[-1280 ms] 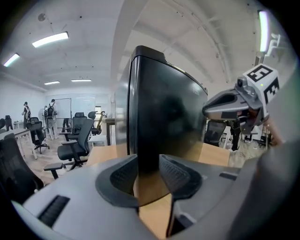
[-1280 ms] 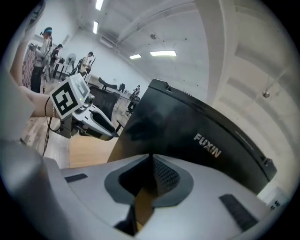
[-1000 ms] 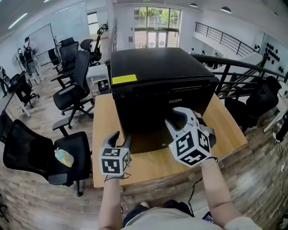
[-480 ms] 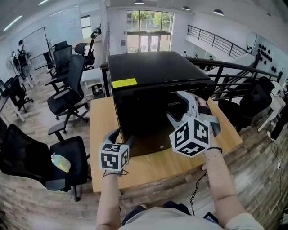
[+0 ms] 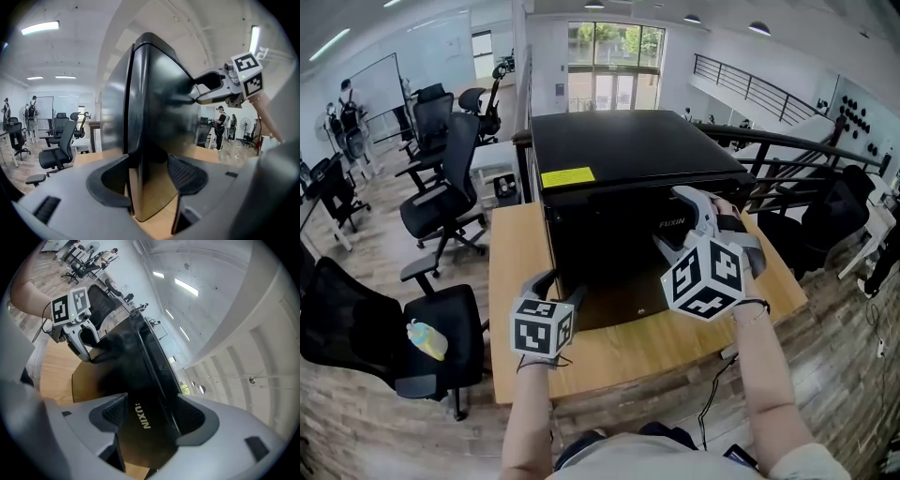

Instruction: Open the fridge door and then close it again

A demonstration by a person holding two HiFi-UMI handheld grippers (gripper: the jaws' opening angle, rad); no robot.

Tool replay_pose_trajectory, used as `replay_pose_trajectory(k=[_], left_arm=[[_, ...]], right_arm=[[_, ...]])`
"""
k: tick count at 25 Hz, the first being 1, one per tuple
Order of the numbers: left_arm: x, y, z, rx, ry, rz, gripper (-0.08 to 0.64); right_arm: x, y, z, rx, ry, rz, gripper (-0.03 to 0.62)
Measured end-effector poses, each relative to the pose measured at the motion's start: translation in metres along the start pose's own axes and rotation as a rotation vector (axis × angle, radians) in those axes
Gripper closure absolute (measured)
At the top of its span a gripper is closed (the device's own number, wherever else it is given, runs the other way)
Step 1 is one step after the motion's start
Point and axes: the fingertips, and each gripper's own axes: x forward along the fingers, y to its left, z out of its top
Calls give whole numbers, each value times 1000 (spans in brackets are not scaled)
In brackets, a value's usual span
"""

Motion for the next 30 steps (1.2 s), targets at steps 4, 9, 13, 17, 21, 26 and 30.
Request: replay_pose_trajectory(k=[4, 9, 13, 17, 21, 26, 30], left_arm=[[3, 0, 0, 3, 6, -29, 322], [4, 1, 0, 0, 21, -41, 322], [4, 1, 0, 3, 5, -41, 322], [2, 1, 0, 14, -17, -33, 322], [1, 1, -1, 25, -24, -33, 322], [0, 1, -1, 23, -26, -19, 324], [1, 2, -1, 15, -22, -11, 324]], right_arm=[[4, 5, 0, -18, 4, 25, 279], [7, 6, -1, -41, 30, 53, 276], [7, 6, -1, -45, 44, 63, 277], [6, 8, -1, -56, 58, 66, 293], [6, 7, -2, -67, 83, 65, 293], [5, 8, -1, -76, 88, 61, 295], [7, 8, -2, -81, 94, 61, 299]])
